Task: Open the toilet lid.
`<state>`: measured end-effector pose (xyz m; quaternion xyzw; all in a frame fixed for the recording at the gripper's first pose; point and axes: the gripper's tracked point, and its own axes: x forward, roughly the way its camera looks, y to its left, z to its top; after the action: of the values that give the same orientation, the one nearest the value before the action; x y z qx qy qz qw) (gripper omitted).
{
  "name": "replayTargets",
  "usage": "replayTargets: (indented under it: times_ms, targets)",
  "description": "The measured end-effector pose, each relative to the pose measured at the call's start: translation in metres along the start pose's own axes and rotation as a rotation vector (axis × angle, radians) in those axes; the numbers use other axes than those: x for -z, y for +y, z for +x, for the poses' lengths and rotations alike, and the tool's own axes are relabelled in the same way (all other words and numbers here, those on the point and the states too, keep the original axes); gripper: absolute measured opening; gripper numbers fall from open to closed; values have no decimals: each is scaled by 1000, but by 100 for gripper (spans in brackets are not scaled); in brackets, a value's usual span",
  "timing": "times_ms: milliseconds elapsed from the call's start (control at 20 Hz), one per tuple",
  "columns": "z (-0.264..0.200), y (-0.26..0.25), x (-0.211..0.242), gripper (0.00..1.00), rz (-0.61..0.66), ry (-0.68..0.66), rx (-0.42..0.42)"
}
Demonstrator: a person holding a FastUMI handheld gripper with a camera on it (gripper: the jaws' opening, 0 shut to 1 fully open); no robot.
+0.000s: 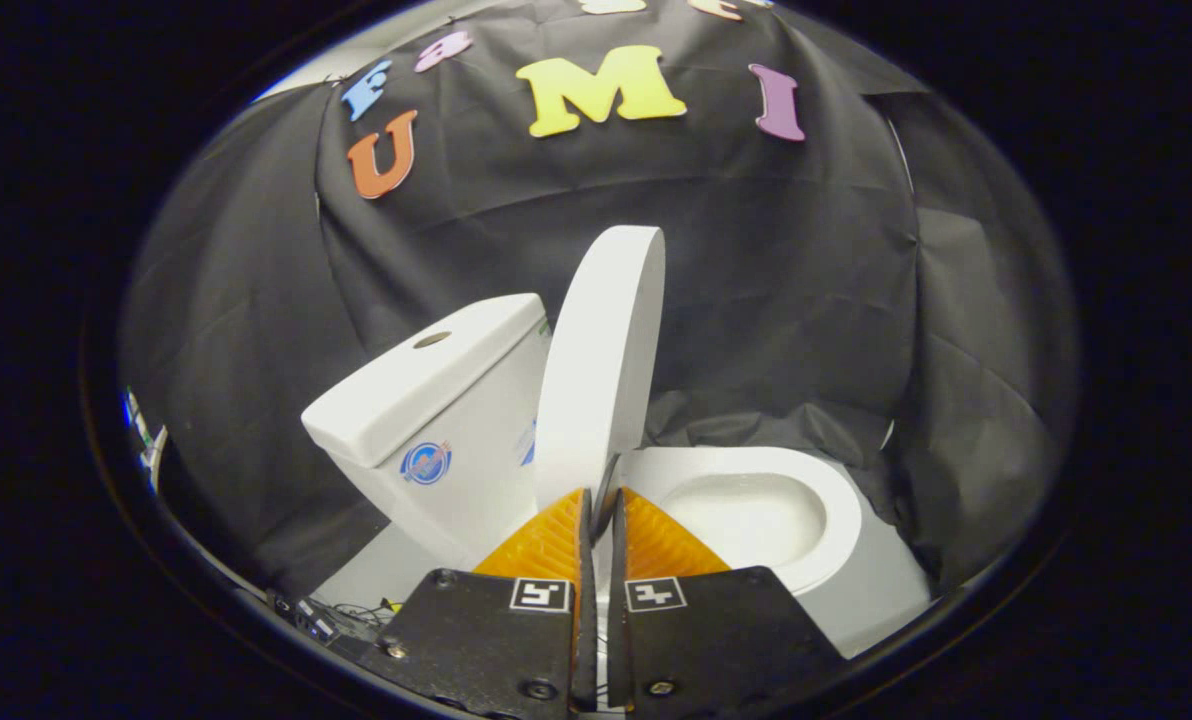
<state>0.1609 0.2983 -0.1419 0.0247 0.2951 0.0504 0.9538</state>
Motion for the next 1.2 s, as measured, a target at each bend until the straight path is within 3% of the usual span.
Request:
replayTargets:
  times_ms: [500,1200]
  targets:
    - [14,53,-3,7,-122,-8,-29]
    - [28,92,1,8,-192,-3,-64]
